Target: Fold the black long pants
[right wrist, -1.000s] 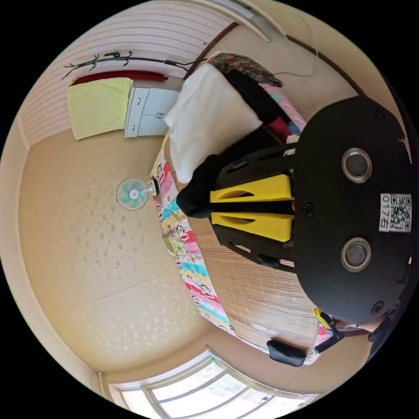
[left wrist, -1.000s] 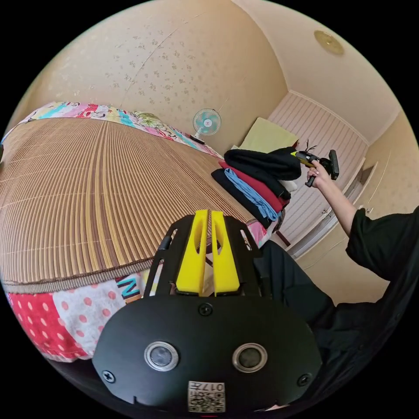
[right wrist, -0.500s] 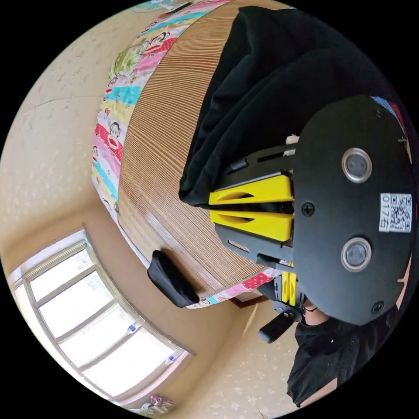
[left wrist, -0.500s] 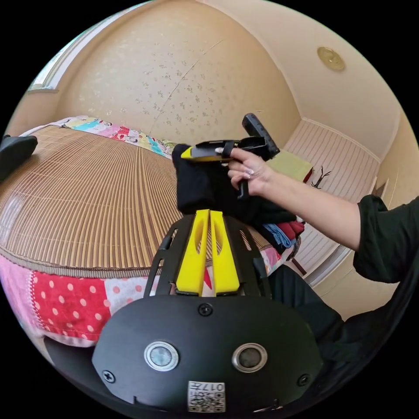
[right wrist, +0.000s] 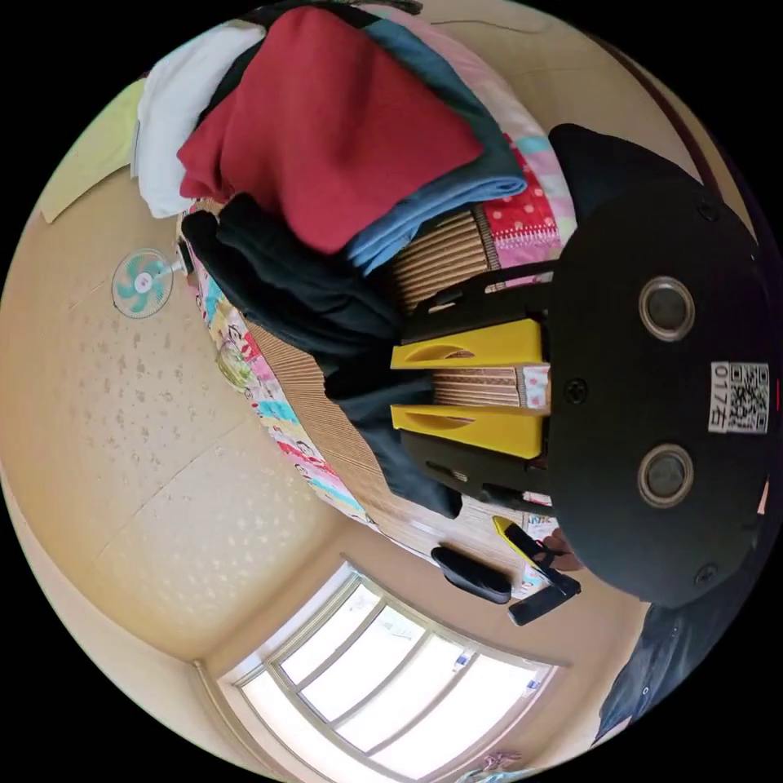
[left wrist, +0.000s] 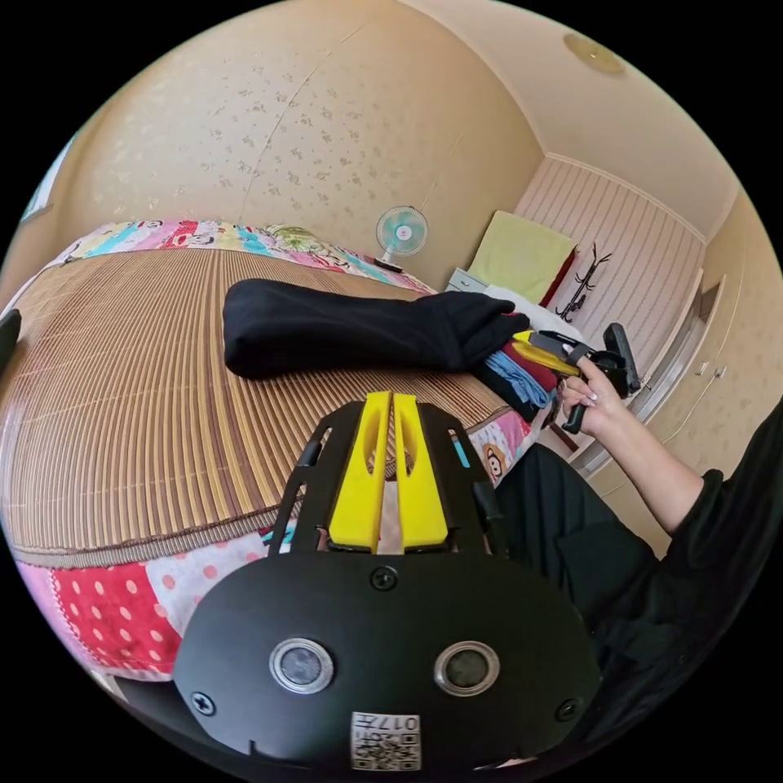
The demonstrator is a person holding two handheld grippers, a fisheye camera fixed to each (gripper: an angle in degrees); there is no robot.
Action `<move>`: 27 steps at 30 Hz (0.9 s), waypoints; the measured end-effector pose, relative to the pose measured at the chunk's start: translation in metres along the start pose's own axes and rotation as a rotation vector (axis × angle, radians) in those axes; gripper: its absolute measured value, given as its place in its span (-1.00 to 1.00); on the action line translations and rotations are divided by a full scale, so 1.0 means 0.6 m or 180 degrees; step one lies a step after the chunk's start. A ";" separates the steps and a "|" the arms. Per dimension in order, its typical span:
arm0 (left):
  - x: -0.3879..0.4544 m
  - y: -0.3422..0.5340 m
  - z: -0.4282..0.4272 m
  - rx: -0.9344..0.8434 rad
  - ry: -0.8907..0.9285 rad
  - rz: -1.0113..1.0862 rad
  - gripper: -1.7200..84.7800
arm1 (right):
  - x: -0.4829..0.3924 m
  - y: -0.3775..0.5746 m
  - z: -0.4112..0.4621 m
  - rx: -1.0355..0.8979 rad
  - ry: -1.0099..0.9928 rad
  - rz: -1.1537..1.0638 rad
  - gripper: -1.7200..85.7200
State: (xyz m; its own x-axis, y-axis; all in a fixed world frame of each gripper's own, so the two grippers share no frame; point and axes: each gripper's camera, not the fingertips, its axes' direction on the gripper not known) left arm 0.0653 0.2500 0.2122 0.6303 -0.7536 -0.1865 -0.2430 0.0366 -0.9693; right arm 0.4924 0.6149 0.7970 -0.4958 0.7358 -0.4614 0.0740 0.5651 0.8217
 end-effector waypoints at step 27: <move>0.704 -0.372 0.687 -0.1344 -0.0849 0.2015 -0.77 | 0.093 -0.015 -0.061 0.0718 -0.0037 0.0283 -0.69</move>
State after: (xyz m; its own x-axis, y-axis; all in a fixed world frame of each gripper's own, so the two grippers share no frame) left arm 0.6896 0.1942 0.2837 0.4217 -0.4888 -0.7637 -0.8375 0.1129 -0.5347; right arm 0.4321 0.6373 0.7760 -0.4689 0.7898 -0.3954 0.3089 0.5660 0.7643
